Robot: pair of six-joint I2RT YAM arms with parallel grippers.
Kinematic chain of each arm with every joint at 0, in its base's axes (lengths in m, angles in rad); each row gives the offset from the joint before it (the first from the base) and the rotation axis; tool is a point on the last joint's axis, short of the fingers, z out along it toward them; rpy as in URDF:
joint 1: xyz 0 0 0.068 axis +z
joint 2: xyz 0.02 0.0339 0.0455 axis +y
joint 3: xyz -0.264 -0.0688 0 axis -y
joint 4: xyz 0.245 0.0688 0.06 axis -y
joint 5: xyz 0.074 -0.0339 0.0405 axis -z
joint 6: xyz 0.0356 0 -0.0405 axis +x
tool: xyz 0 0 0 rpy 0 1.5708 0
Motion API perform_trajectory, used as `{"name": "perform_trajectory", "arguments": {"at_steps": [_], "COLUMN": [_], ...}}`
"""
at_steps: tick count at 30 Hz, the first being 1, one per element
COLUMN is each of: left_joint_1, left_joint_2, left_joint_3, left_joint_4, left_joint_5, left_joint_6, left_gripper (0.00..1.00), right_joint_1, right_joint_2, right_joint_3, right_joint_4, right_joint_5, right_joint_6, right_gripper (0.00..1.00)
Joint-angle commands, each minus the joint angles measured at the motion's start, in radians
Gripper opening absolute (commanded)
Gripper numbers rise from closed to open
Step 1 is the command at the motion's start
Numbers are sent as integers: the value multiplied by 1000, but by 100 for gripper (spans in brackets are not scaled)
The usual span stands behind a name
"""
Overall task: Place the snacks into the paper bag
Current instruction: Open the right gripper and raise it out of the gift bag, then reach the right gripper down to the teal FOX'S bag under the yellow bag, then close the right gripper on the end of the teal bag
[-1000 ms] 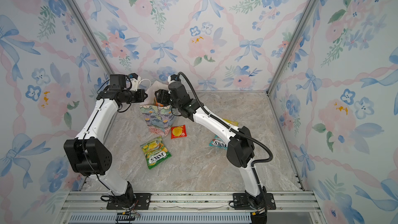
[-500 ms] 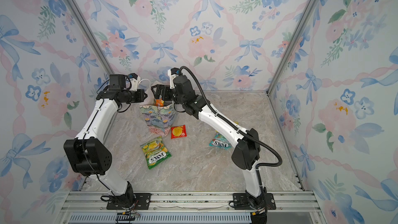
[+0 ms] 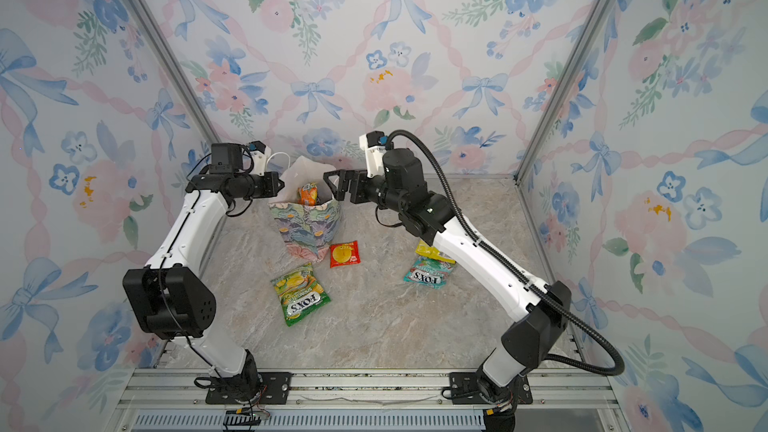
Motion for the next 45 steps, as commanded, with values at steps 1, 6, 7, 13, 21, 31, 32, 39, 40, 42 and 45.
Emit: {"name": "perform_trajectory", "arguments": {"at_steps": [1, 6, 7, 13, 21, 31, 32, 39, 40, 42, 45], "left_joint_1": [7, 7, 7, 7, 7, 7, 7, 7, 7, 7, 8], "left_joint_2": [-8, -8, -7, -4, -2, -5, -4, 0, 0, 0, 0], "left_joint_3": [-15, -14, -14, -13, -15, -15, -16, -15, -16, -16, -15], "left_joint_4": [-10, -10, -10, -11, -10, -10, -10, -10, -11, -10, -10], "left_joint_5": [-3, -6, -4, -5, -6, -5, -5, -5, -4, -5, -4], "left_joint_6": [10, 9, 9, 9, 9, 8, 9, 10, 10, 10, 11], "left_gripper": [0, 0, 0, 0, 0, 0, 0, 0, 0, 0, 0], "right_joint_1": [-59, -174, -196, -288, -374, -461, -465, -475, -475, -476, -473], "right_joint_2": [-122, -294, -323, -430, -429, -301, -289, -210, -204, -200, -210], "right_joint_3": [-192, -492, -544, -797, -994, -1023, -1022, -1019, -1022, -1025, -1038], "right_joint_4": [-73, -158, -177, -218, -144, 5, 13, 68, 75, 85, 113], "right_joint_5": [103, 167, 176, 184, 162, 96, 94, 90, 86, 73, 51], "right_joint_6": [-14, 46, 55, 133, 191, 183, 180, 170, 169, 165, 161], "right_gripper": [99, 99, 99, 99, 95, 78, 77, 63, 59, 51, 38]}}
